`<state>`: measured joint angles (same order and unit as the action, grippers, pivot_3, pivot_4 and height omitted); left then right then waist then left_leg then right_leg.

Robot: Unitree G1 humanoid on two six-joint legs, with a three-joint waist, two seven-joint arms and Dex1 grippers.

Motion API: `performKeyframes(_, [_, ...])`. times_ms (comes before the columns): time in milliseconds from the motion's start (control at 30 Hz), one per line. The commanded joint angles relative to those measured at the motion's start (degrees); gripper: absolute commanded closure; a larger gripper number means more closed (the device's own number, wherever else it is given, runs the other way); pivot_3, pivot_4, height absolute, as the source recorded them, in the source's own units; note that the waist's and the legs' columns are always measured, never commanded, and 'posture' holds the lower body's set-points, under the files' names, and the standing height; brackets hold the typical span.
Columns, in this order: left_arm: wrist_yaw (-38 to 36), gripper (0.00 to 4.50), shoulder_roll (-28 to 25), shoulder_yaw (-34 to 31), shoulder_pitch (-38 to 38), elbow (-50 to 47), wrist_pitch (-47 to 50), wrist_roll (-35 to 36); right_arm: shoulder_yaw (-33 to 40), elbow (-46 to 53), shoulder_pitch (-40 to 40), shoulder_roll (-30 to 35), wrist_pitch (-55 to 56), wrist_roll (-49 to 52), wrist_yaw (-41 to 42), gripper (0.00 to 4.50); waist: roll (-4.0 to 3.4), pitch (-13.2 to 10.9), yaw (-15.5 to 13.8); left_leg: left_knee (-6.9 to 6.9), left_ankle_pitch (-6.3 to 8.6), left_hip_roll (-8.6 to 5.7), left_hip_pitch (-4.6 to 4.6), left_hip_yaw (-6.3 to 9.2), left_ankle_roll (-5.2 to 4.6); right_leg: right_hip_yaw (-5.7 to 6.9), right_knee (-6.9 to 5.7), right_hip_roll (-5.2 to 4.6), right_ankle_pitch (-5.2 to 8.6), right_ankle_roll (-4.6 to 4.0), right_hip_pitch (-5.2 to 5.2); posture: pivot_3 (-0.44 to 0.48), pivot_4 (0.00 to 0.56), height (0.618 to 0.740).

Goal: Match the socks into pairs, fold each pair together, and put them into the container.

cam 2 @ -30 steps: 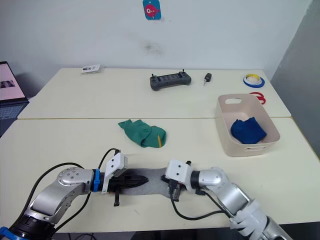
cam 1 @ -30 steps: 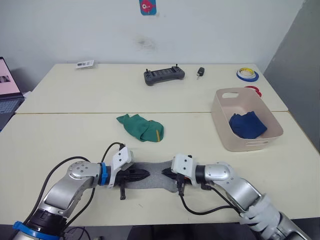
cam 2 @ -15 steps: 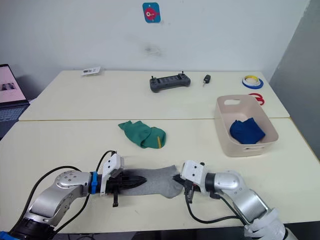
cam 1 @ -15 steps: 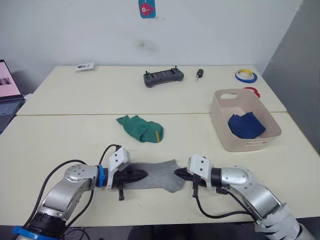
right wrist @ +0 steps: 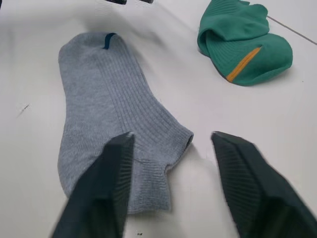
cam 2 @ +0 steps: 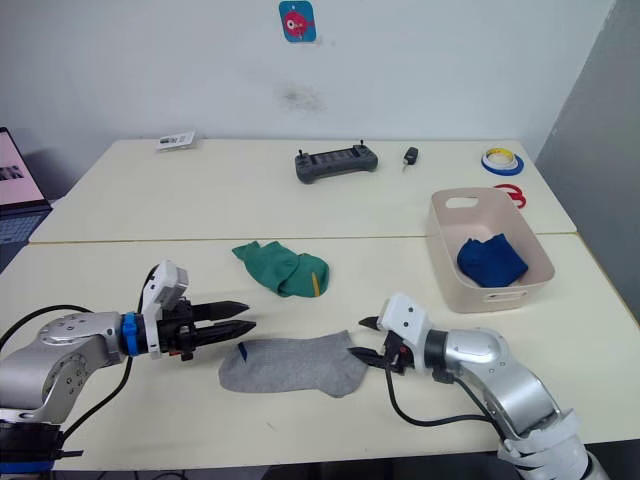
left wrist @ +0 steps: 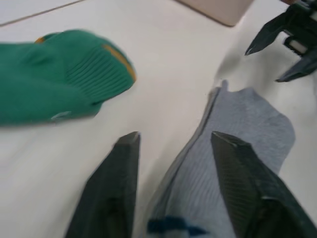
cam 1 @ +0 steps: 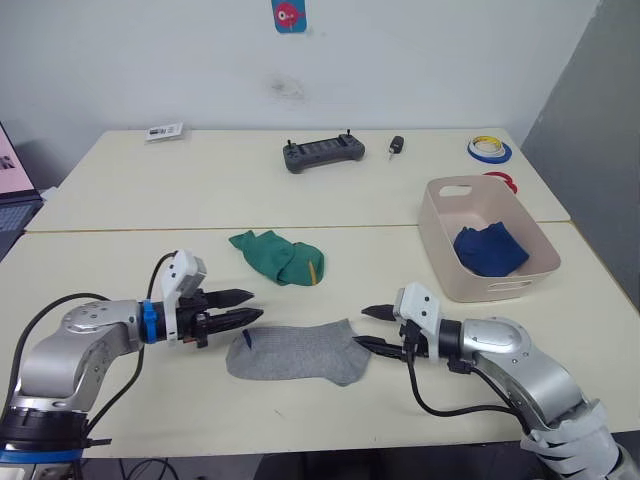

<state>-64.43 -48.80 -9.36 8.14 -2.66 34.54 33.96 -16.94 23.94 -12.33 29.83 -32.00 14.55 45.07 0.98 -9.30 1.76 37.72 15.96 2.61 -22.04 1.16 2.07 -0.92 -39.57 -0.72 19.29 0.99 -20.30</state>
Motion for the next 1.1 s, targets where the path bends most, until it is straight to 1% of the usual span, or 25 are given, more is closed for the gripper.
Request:
performKeyframes(33, [-1.3,1.11,-1.5,-1.4,0.0,1.3,2.4,1.2,-0.4,-1.5,-2.0,-1.4,0.0,0.3,0.0,0.48,0.03,0.0,0.0,0.00,0.00,0.00,0.00,0.00,0.00,0.00,0.00,0.00,0.00,0.00,0.00,0.000,0.150,0.740])
performKeyframes(100, [-1.8,1.11,-1.8,-0.5,-0.5,1.1,4.4,1.4,-1.2,-3.0,-2.8,-2.0,-0.1,0.0,0.3,0.48,0.03,0.0,0.0,0.00,0.00,0.00,-0.02,0.00,0.00,0.00,0.02,0.00,0.00,0.00,0.00,0.000,0.150,0.740])
performKeyframes(233, [-0.6,1.11,-0.7,1.8,-0.9,0.7,5.0,-0.8,-2.6,-5.1,-4.0,-2.3,1.2,-1.3,0.5,0.48,0.02,-0.1,-0.1,0.00,0.00,-0.01,-0.04,-0.01,0.00,0.01,0.03,-0.04,0.00,0.00,-0.01,0.000,0.150,0.740])
performKeyframes(400, [0.1,1.11,-0.6,4.1,-2.3,0.9,5.0,-2.7,-3.7,-3.9,-3.5,-1.4,1.8,-2.2,1.2,0.48,0.02,-0.1,-0.1,0.00,0.00,-0.02,-0.06,-0.02,0.00,0.01,0.04,-0.08,0.00,0.00,-0.01,0.000,0.150,0.740])
performKeyframes(567, [1.0,1.11,-0.4,4.8,-3.1,1.6,4.8,-4.0,-3.3,-4.3,-3.3,-1.9,1.2,-2.4,0.3,0.48,0.02,-0.1,-0.1,-0.01,0.00,-0.02,-0.05,-0.01,0.00,0.01,0.04,-0.08,0.00,0.00,-0.02,0.000,0.150,0.740])
performKeyframes(667, [0.9,1.65,-0.4,5.5,-3.2,1.9,4.2,-4.8,-2.6,-6.3,-4.6,-3.6,-1.7,-1.0,-0.3,0.46,0.02,-0.1,-0.1,-0.01,0.00,-0.01,-0.04,-0.01,0.00,0.01,0.04,-0.08,0.00,0.00,-0.02,0.000,0.150,0.740])
performKeyframes(733, [0.8,2.21,-0.4,5.9,-3.6,1.7,3.9,-5.2,-2.3,-8.2,-5.9,-4.6,-4.0,-0.2,-0.3,0.46,0.01,-0.1,-0.1,-0.01,0.00,-0.01,-0.04,-0.01,0.00,0.00,0.03,-0.08,0.00,0.00,-0.02,0.000,0.150,0.740])
performKeyframes(800, [0.7,2.88,-0.3,6.0,-4.0,1.5,3.7,-5.4,-3.6,-10.7,-7.7,-4.3,-4.1,-1.5,0.6,0.46,0.01,-0.1,-0.1,-0.02,0.00,-0.02,-0.04,-0.02,0.00,0.00,0.04,-0.08,0.00,0.00,-0.02,0.000,0.150,0.740])
performKeyframes(833, [0.6,3.09,-0.2,6.0,-4.1,1.3,3.6,-5.4,-4.4,-11.6,-8.5,-4.1,-3.8,-2.3,1.0,0.46,0.01,-0.1,-0.1,-0.02,0.00,-0.02,-0.04,-0.02,0.00,0.00,0.05,-0.09,0.00,0.00,-0.02,0.000,0.150,0.740])
performKeyframes(967, [-0.2,4.25,-0.5,6.4,-5.6,-0.1,2.6,-5.7,-7.1,-13.8,-10.6,-4.4,-3.9,-4.1,1.7,0.46,0.00,-0.1,0.0,-0.06,0.00,-0.03,-0.04,-0.05,0.00,-0.01,0.08,-0.10,0.00,0.00,-0.03,0.000,0.150,0.740])
performKeyframes(1000, [-0.4,4.48,-0.6,6.5,-6.2,-0.7,2.4,-5.7,-7.9,-13.9,-10.8,-4.3,-3.9,-4.5,2.1,0.46,0.00,-0.1,0.0,-0.07,0.00,-0.02,-0.04,-0.04,0.00,0.00,0.08,-0.11,0.00,-0.01,-0.03,0.000,0.150,0.740])
performKeyframes(1033, [-0.4,4.50,-0.6,6.6,-6.6,-1.2,2.1,-5.8,-8.7,-13.9,-10.9,-4.2,-3.8,-5.0,2.5,0.86,0.00,-0.1,0.0,-0.09,0.00,-0.02,-0.03,-0.05,0.00,-0.01,0.08,-0.11,0.00,-0.01,-0.03,0.000,0.150,0.740])
performKeyframes(1100, [-0.2,4.50,-0.5,6.6,-7.0,-1.8,1.8,-5.9,-9.5,-13.9,-11.1,-4.4,-3.9,-5.5,2.4,1.40,0.00,-0.1,0.0,-0.14,0.00,-0.02,-0.01,-0.05,0.01,-0.01,0.10,-0.12,0.00,-0.01,-0.03,0.000,0.150,0.740])
